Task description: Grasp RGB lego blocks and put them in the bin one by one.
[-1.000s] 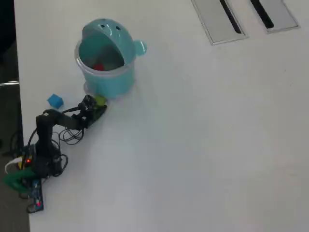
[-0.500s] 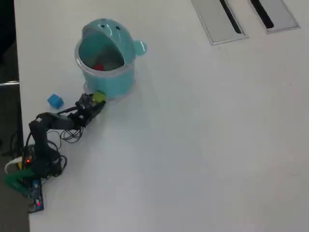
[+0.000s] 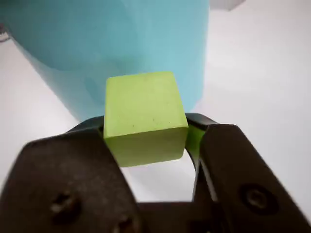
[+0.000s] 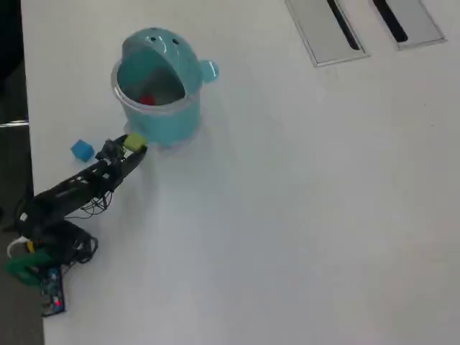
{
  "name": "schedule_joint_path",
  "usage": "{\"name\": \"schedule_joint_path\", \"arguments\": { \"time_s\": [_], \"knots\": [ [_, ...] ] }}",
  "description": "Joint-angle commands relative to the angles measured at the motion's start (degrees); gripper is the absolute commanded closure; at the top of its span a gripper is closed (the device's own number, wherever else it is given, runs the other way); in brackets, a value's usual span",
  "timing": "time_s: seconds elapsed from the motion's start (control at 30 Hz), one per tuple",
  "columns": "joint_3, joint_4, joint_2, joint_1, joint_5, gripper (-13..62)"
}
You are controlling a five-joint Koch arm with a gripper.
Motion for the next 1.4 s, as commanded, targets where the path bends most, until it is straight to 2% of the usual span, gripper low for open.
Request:
{"name": "schedule_joint_path", "arguments": {
  "time_s": [0.0,0.3,0.47,0.6,1.37],
  "knots": [
    [-1.85,1.23,5.01,0.09,0.97,32.9],
    [-7.21,14.59,14.85,-0.44,0.88,32.9],
    [-19.16,25.49,16.44,-2.55,0.09,33.0],
    [-29.00,28.56,11.87,-3.78,-0.09,33.0],
    [-62.75,28.48,-17.58,-2.20,0.09,32.8]
  ]
}}
